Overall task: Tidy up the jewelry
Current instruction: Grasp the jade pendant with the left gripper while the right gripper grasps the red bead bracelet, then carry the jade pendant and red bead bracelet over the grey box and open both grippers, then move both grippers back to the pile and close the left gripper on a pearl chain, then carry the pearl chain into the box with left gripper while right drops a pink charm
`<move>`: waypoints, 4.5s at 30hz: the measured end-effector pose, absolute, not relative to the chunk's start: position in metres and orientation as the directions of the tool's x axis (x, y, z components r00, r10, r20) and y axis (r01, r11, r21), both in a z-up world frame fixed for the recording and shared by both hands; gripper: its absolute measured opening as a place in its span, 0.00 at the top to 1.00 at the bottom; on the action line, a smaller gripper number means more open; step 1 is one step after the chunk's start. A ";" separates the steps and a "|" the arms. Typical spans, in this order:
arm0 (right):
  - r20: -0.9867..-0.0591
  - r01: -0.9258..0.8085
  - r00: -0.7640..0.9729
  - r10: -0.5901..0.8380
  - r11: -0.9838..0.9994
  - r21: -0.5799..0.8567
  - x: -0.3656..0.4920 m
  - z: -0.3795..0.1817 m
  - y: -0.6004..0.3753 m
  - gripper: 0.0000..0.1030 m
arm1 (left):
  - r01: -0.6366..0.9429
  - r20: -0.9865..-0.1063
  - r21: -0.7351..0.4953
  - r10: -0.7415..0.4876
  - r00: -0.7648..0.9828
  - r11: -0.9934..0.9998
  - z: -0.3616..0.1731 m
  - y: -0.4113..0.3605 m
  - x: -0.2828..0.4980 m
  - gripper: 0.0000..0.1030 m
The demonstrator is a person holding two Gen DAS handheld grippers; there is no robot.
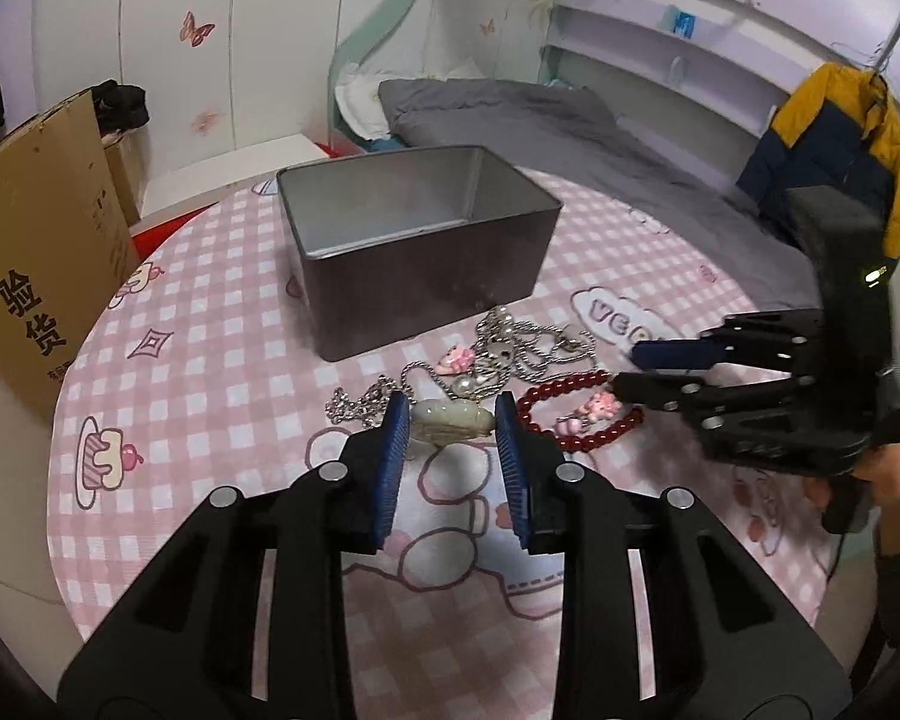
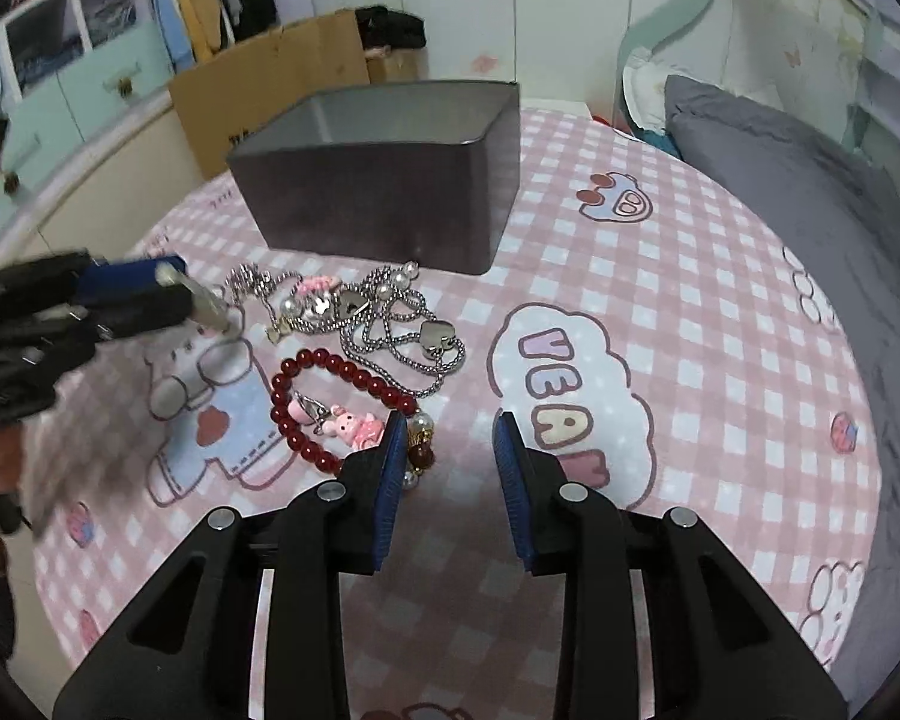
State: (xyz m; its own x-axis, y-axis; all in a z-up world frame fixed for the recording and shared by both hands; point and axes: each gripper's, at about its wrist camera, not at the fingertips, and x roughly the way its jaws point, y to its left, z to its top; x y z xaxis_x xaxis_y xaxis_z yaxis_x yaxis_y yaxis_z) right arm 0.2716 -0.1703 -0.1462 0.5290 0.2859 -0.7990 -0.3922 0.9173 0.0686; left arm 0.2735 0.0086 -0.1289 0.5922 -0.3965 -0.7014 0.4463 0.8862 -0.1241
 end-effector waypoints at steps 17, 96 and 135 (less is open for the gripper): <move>-0.748 -0.494 0.573 0.335 0.870 0.011 0.251 -0.088 -0.148 0.94 | 0.496 -0.623 -0.232 -0.520 0.585 0.837 -0.087 0.022 0.270 0.72; -0.692 -0.365 0.631 0.351 0.921 0.135 0.238 -0.113 -0.177 0.72 | 0.349 -0.744 -0.080 -0.289 0.602 0.934 -0.155 0.015 0.281 0.50; -0.773 -0.439 0.583 0.250 0.897 -0.041 0.248 -0.150 -0.143 0.64 | 0.395 -0.697 -0.275 -0.465 0.547 0.877 -0.138 0.031 0.283 0.91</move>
